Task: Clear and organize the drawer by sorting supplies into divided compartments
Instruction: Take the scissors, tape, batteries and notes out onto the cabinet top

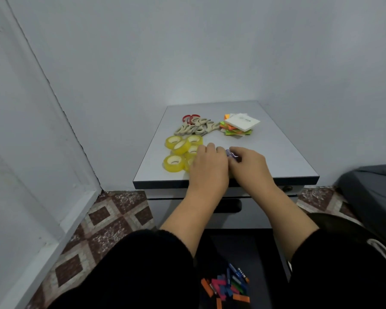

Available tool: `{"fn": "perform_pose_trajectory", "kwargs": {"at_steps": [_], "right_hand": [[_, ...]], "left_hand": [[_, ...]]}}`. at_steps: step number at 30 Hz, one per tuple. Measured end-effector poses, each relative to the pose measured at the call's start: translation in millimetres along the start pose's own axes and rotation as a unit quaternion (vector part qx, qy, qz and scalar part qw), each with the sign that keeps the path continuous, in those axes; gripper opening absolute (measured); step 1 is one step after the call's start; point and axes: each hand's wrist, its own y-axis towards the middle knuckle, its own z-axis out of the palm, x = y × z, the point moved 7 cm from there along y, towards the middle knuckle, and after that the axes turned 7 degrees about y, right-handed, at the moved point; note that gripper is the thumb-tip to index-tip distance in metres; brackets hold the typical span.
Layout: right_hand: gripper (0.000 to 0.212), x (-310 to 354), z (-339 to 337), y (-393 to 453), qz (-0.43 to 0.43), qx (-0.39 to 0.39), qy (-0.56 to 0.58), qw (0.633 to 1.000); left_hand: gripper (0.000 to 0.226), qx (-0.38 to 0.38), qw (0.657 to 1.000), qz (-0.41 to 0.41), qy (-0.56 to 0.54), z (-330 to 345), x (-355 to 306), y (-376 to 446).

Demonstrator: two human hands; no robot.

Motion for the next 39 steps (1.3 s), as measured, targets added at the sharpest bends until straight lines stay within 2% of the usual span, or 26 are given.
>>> {"fn": "perform_pose_trajectory", "kwargs": {"at_steps": [2,4,6,8,11,13,16,19,30,39], "right_hand": [[0.022,1.1,1.3,-3.4,-0.012,0.018,-0.01,1.0],[0.03,4.9,5.2,-6.4,-0.041,0.037,-0.044,0.997],[0.035,12.3,10.8,-9.8,-0.087,0.046,-0.09,0.991],[0.035,18.8,19.5,-11.4,-0.125,0.056,-0.133,0.982],[0.041,22.1,32.0,-8.2,-0.127,0.079,-0.156,0.976],[0.043,22.8,36.8,-7.3,-0.123,0.091,-0.159,0.975],[0.04,21.1,43.5,-8.1,-0.14,0.104,-0.189,0.966],[0.036,19.4,50.3,-4.8,-0.165,0.101,-0.207,0.959],[0.031,20.1,66.3,30.3,-0.143,0.108,-0.213,0.96],[0.032,26.6,77.9,61.6,-0.155,0.113,-0.157,0.969]], "left_hand": [[0.024,-0.074,0.996,-0.043,-0.028,-8.0,21.5,-6.7],[0.031,-0.092,0.989,-0.102,-0.061,-9.1,47.3,-8.8],[0.036,-0.042,0.989,-0.128,-0.059,-2.2,63.3,-1.0],[0.04,0.031,0.991,-0.115,-0.055,9.0,67.8,13.5],[0.044,0.144,0.984,-0.09,-0.045,30.1,69.0,30.3],[0.045,0.182,0.979,-0.084,-0.036,39.2,70.2,35.9],[0.042,0.199,0.975,-0.086,-0.048,43.5,71.9,37.9],[0.039,0.202,0.974,-0.086,-0.056,44.0,74.8,38.2],[0.039,0.183,0.979,-0.07,-0.058,44.6,99.4,35.2],[0.039,0.156,0.984,-0.06,-0.059,46.6,100.4,40.1]]}}
